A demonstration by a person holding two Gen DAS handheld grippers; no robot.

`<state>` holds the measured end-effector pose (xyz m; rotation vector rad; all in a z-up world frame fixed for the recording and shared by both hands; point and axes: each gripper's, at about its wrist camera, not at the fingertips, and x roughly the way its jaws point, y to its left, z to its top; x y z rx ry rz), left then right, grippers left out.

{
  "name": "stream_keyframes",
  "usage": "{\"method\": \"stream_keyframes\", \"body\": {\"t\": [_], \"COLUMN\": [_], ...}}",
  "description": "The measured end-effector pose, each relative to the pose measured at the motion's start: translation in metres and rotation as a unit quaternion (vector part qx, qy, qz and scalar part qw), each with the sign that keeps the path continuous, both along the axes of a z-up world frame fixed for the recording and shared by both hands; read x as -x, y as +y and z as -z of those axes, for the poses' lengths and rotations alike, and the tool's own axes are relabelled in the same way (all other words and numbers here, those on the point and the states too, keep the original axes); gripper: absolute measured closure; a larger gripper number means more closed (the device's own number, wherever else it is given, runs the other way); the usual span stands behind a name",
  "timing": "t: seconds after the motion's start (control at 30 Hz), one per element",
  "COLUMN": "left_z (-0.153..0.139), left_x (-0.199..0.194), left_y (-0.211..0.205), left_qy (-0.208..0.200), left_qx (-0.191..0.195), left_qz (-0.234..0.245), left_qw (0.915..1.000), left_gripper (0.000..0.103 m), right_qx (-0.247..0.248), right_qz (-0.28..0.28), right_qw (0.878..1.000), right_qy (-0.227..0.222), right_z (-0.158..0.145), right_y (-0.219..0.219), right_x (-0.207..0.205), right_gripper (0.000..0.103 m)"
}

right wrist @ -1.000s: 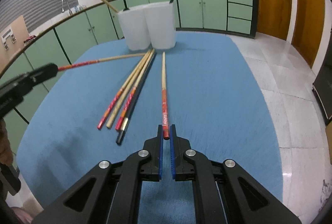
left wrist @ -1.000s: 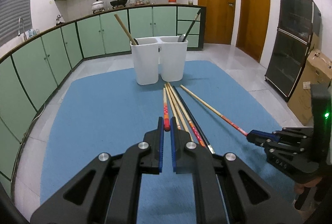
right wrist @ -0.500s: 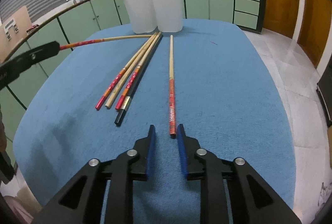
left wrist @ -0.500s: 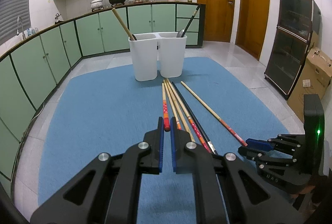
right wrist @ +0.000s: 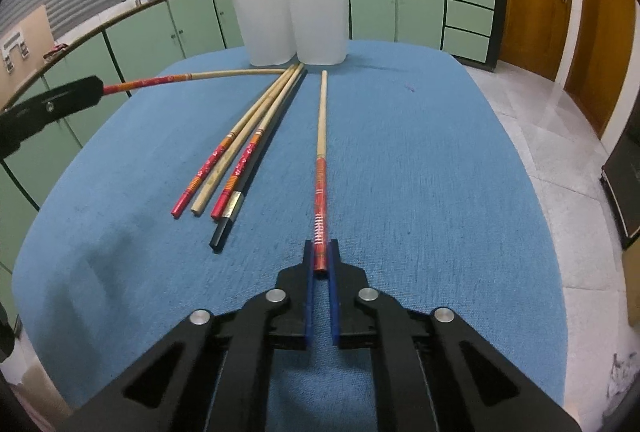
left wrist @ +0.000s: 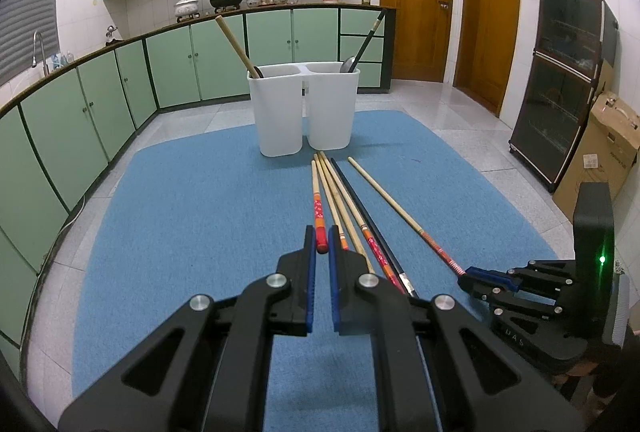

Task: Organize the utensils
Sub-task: 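Lift both red chopsticks and carry them over the white holder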

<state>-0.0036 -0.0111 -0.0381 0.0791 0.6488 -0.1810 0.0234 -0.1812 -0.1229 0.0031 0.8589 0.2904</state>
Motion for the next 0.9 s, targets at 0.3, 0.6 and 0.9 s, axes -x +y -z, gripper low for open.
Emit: {"method": "stream_keyframes", "body": {"t": [0.3, 0.6, 0.9], "left_z": [-0.036, -0.087, -0.108], "left_x": [0.004, -0.009, -0.033], "left_y": [0.004, 0.006, 0.005], "left_qy": [-0.046, -0.102, -0.103], "left_qx": [0.007, 0.026, 0.051], "left_qz": [0.0, 0.003, 0.017], "left_qw": [0.9989, 0.9945, 0.9933], "left_gripper": [0.098, 0.098, 0.098], "right_qx": [0.016, 0.0, -0.026], "right_qz": [-0.023, -0.057, -0.095], "right_qw": [0.998, 0.992, 0.986], "right_qy": [-0.054, -0.112, -0.137], "right_z": [-0.07, -0.158, -0.207], "right_y": [-0.012, -0.026, -0.02], "right_x": [0.001, -0.013, -0.049], "right_gripper": [0.097, 0.097, 0.097]}}
